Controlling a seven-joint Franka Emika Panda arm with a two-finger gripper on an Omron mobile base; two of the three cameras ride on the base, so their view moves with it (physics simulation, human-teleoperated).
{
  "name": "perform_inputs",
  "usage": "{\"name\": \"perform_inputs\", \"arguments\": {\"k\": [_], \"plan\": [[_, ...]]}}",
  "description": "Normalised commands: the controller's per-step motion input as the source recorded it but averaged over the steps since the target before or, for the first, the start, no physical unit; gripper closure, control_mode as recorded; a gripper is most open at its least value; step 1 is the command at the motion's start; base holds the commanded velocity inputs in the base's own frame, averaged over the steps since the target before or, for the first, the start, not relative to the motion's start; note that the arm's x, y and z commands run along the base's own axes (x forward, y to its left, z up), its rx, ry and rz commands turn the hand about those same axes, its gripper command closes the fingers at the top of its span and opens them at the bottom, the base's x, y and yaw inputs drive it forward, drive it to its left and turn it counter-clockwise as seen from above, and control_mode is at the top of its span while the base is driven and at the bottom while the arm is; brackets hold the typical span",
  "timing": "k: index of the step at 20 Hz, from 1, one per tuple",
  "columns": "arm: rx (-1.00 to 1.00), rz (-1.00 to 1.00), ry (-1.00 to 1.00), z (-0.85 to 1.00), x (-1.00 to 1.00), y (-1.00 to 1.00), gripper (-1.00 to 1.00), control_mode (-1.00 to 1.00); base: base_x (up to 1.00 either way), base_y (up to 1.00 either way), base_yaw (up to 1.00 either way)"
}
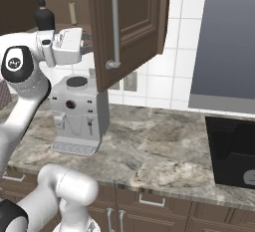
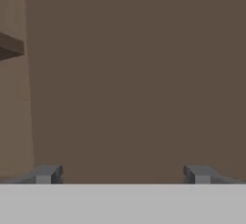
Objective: Get the candle and the liquor from the cabinet and move them to the dining counter.
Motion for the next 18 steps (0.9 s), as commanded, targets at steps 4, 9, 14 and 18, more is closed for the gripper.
{"name": "perform_inputs", "arguments": {"k": [4, 9, 14, 18], "plan": [[0.0, -0.22, 0.02, 0.0, 0.1, -0.21, -1.0, -1.0, 0.0, 0.0, 0.0], [0.0, -0.05, 0.0, 0.0, 0.0, -0.52, -1.0, -1.0, 0.0, 0.0, 0.0], [0.0, 0.0, 0.0, 0.0, 0.0, -0.55, -1.0, -1.0, 0.0, 0.0, 0.0], [0.0, 0.0, 0.0, 0.0, 0.0, -0.51, -1.0, -1.0, 0.0, 0.0, 0.0]]}}
